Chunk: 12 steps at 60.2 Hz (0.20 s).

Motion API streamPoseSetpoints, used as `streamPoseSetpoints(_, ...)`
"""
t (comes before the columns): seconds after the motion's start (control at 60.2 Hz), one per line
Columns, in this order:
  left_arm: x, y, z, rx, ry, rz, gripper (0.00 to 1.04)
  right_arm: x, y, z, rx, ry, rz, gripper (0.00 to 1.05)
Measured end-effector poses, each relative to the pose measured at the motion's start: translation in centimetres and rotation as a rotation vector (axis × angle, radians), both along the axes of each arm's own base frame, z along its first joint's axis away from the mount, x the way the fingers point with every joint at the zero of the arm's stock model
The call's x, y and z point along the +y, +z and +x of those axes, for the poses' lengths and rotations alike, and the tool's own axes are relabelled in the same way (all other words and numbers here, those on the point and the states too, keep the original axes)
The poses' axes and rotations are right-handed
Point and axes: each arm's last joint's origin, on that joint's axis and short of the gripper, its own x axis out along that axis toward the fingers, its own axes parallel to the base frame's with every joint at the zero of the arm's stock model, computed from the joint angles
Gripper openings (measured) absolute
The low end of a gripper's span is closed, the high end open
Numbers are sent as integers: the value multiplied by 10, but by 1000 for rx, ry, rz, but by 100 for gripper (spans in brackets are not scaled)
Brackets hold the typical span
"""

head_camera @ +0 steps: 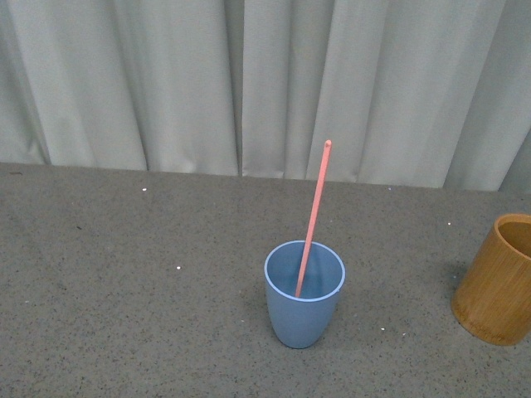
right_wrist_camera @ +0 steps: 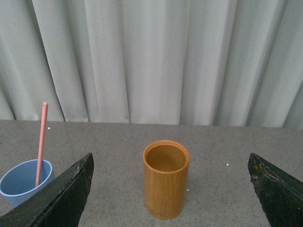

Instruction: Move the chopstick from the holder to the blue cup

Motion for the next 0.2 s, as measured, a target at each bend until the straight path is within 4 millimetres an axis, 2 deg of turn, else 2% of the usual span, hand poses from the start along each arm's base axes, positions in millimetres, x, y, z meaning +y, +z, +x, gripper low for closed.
streamPoseSetpoints(0.199, 0, 0, 0, 0, 0, 0, 98, 0, 0, 0, 0, 0, 0, 95)
